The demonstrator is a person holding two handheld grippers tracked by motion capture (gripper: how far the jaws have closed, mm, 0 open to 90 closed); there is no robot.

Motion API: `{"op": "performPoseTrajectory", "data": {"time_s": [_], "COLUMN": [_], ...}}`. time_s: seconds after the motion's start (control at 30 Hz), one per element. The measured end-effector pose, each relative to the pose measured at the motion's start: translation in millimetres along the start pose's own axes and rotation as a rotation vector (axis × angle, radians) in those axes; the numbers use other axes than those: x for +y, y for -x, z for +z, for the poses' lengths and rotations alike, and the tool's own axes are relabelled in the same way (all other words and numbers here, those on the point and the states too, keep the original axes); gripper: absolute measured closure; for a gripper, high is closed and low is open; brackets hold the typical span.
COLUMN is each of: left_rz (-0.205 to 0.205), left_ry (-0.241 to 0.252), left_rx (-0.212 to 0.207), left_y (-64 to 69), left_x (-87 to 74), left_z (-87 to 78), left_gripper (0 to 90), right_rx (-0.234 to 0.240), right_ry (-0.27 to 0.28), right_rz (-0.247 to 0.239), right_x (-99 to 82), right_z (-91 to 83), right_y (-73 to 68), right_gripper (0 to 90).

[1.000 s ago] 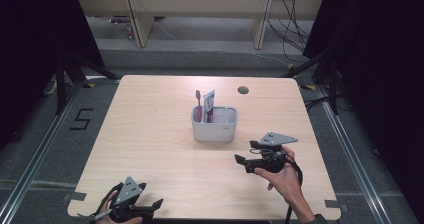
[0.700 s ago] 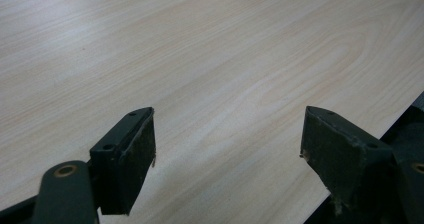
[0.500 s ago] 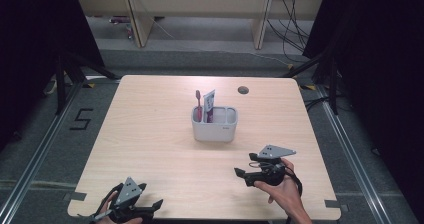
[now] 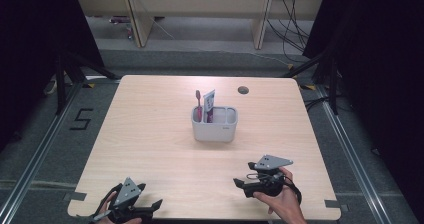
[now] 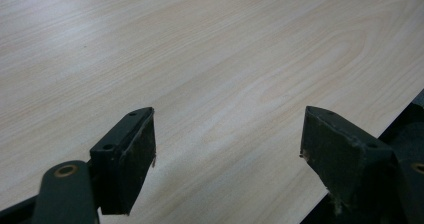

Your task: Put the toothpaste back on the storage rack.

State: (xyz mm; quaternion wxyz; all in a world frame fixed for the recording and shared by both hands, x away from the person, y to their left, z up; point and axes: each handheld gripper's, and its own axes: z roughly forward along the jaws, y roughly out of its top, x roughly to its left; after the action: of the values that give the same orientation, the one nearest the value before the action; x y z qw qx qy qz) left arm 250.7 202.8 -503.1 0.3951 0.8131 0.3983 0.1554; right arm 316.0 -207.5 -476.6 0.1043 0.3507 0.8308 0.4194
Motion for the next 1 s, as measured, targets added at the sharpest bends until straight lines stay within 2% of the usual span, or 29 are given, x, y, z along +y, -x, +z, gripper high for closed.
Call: {"op": "performPoseTrajectory", "data": {"time_s": [0.07, 0.1, 0.2, 0.23, 0.27, 0.3, 0.33, 0.4, 0.43, 0.47, 0.5, 0.57, 0.63, 0.67, 0.7, 0.73, 0.77, 0.8, 0.87, 0.97, 1.0], "left_rz": [-0.003, -0.004, -0.004, -0.005, 0.001, -0.003, 0.001, 0.005, 0.004, 0.003, 0.003, 0.003, 0.0, 0.0, -0.001, -0.002, -0.003, -0.005, -0.004, -0.004, -0.004], "left_ry": [-0.001, 0.0, -0.001, 0.0, -0.004, -0.007, -0.009, -0.011, -0.012, -0.011, -0.011, -0.011, -0.008, -0.007, -0.007, -0.005, -0.006, -0.005, -0.004, -0.004, -0.009], "left_rx": [0.0, 0.001, 0.005, 0.006, 0.0, 0.003, 0.012, 0.011, 0.012, 0.011, 0.012, 0.012, 0.007, 0.002, 0.002, 0.002, 0.002, 0.003, 0.002, 0.001, 0.001], "left_y": [0.3, 0.3, 0.2, 0.3, 0.1, 0.2, -0.5, -0.8, -0.6, -0.5, -0.5, -0.6, -0.2, -0.2, -0.1, 0.0, 0.1, 0.1, 0.0, -0.2, -0.3], "left_x": [0.0, 0.0, -0.2, -0.2, -0.2, 0.0, 0.0, -0.1, -0.1, -0.1, -0.1, -0.2, -0.1, 0.0, 0.0, 0.0, -0.1, -0.1, 0.0, 0.1, 0.3], "left_z": [0.0, 0.0, 0.5, 0.7, 0.0, 0.1, 0.5, 0.4, 0.4, 0.4, 0.4, 0.2, -0.1, -0.4, -0.4, -0.3, -0.2, 0.0, -0.2, -1.1, -1.4], "left_gripper": [21.6, 21.6, 21.6, 21.6, 21.6, 21.6, 21.6, 21.6, 21.6, 21.6, 21.6, 21.6, 21.6, 21.6, 21.6, 21.6, 21.6, 21.6, 21.6, 21.6, 21.6], "right_rx": [0.008, 0.035, -0.005, 0.003, 0.015, -0.002, 0.004, -0.009, 0.009, -0.011, -0.012, -0.006, -0.008, -0.011, 0.004, -0.001, -0.009, -0.002, -0.015, 0.002, -0.015], "right_ry": [-0.005, -0.005, -0.01, 0.0, -0.01, -0.004, -0.012, -0.009, -0.014, -0.015, -0.012, -0.018, -0.018, -0.021, -0.022, -0.024, -0.028, -0.024, -0.026, -0.031, -0.027], "right_rz": [0.018, 0.0, 0.016, 0.003, 0.023, 0.01, 0.027, 0.02, 0.018, 0.009, 0.021, 0.005, 0.037, 0.021, 0.019, 0.023, 0.052, 0.016, 0.02, 0.023, 0.011], "right_x": [-2.4, -3.2, -6.9, -7.9, -9.0, -10.1, -11.2, -13.5, -14.4, -15.3, -16.4, -17.6, -19.5, -20.0, -20.6, -21.5, -22.6, -23.1, -24.6, -26.5, -27.1], "right_z": [-0.9, -0.4, -2.9, -2.3, -3.3, -3.7, -4.3, -5.3, -4.7, -5.7, -5.5, -6.4, -7.1, -7.9, -7.2, -7.7, -8.8, -8.0, -9.3, -9.1, -10.1], "right_y": [-0.8, 1.1, -0.4, 0.5, -0.4, -0.1, -1.2, -1.3, -0.5, -0.8, -2.5, -2.0, -5.1, -3.8, -3.8, -4.5, -6.6, -4.2, -5.3, -5.9, -6.0], "right_gripper": [22.0, 21.8, 21.1, 21.1, 21.1, 21.0, 21.0, 20.9, 20.7, 20.6, 20.6, 20.6, 20.6, 20.6, 20.5, 20.5, 20.5, 20.5, 20.6, 20.5, 20.5]}}
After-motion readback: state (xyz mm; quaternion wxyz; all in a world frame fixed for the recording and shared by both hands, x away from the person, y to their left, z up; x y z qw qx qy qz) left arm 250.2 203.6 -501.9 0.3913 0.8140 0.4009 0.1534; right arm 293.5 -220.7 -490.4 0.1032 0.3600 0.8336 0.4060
